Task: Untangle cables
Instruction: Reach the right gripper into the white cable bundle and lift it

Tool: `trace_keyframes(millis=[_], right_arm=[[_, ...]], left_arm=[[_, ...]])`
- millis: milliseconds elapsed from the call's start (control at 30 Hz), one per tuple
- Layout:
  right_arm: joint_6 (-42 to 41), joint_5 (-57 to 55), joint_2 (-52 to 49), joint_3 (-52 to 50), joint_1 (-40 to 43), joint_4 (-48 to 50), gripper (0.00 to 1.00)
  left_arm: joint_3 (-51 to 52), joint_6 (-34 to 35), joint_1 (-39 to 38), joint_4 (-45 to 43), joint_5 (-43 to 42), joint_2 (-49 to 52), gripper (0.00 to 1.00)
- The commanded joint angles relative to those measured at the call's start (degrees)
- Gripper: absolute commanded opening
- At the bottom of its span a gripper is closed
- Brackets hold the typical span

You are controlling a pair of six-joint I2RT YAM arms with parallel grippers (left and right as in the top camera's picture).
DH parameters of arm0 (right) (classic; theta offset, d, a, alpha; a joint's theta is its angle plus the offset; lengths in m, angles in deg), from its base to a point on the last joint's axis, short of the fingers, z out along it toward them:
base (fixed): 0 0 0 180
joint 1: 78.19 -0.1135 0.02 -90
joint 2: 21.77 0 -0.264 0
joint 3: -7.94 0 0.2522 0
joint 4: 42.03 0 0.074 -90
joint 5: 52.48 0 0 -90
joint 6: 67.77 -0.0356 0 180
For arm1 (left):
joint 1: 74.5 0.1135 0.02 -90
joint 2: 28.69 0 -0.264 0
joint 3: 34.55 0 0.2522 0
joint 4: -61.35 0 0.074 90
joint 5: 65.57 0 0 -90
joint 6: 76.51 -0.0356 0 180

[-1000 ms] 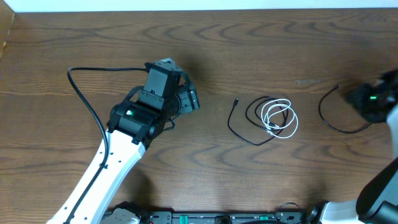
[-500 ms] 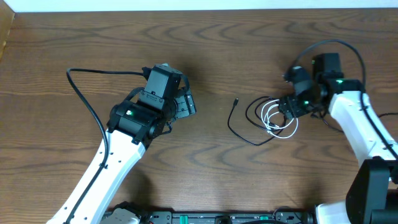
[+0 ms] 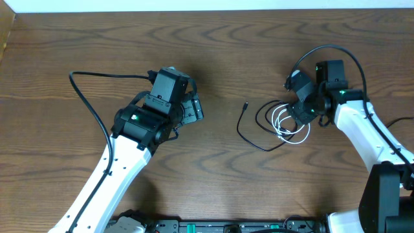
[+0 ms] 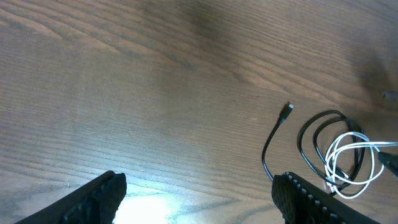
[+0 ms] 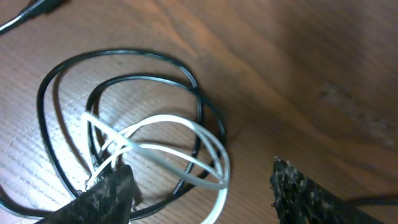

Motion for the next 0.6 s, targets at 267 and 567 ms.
trace_keyframes(millis=[267,567], right_arm=[[-2.5,9.1,-0.2,-5.0,-1.3,8.9,0.01],[-28.4,15.6,0.0,0.1,-6.1,12.9,0.01]], left_arm=[[-0.1,-0.4,0.1,0.3,0.9,0.4,0.81],[-0.1,-0.4,0.2,0.3,0.9,0.4,0.81]])
